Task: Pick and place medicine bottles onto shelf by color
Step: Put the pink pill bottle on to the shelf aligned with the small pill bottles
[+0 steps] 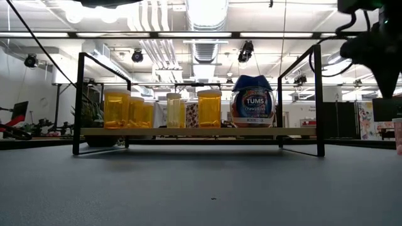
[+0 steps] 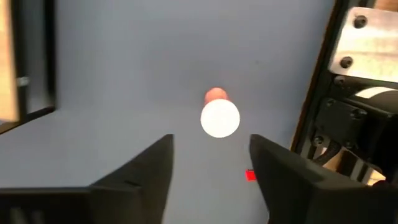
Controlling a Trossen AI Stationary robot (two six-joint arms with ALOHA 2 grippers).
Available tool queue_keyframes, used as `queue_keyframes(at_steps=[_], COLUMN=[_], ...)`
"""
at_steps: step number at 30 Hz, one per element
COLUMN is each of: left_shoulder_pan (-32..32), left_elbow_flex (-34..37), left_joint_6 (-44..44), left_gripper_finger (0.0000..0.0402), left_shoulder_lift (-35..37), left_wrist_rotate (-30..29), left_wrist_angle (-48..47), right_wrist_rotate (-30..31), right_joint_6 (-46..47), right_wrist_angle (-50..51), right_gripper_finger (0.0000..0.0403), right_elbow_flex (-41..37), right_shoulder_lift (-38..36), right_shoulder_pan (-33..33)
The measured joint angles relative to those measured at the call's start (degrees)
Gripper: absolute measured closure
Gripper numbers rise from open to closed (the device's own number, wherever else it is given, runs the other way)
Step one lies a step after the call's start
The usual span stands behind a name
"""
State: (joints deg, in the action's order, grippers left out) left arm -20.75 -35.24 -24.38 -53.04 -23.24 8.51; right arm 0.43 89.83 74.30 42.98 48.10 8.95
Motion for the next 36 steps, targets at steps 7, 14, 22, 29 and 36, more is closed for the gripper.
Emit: queue_keyframes(at_steps=[7, 14, 22, 29, 36], left_shoulder_pan=[0.0, 0.0, 0.0, 0.0, 0.0], left_elbow_flex=[0.0, 0.2, 0.8, 1.2, 1.6], left_joint_6=[0.0, 0.0, 0.0, -0.1, -0.1], left_gripper_finger=[0.0402, 0.0402, 0.0402, 0.0402, 0.0402], left_shoulder_lift=[0.0, 0.0, 0.6, 1.5, 1.7], left_wrist_rotate=[0.0, 0.0, 0.0, 0.0, 0.0], left_wrist_angle=[0.0, 0.0, -0.1, 0.0, 0.0], right_wrist_rotate=[0.8, 1.7, 1.5, 1.2, 1.3], right_joint_6=[0.3, -0.4, -2.9, -5.4, -7.2], right_wrist_angle=[0.3, -0.2, -1.9, -4.3, -7.4], right_gripper_finger=[0.0126, 0.0125, 0.0152, 0.0168, 0.0209], right_elbow_flex=[-0.1, -0.8, -1.4, -2.0, -2.1], right_shoulder_lift=[6.6, 11.0, 14.9, 18.2, 20.0], right_shoulder_pan=[0.0, -0.1, -1.2, -1.5, -1.5])
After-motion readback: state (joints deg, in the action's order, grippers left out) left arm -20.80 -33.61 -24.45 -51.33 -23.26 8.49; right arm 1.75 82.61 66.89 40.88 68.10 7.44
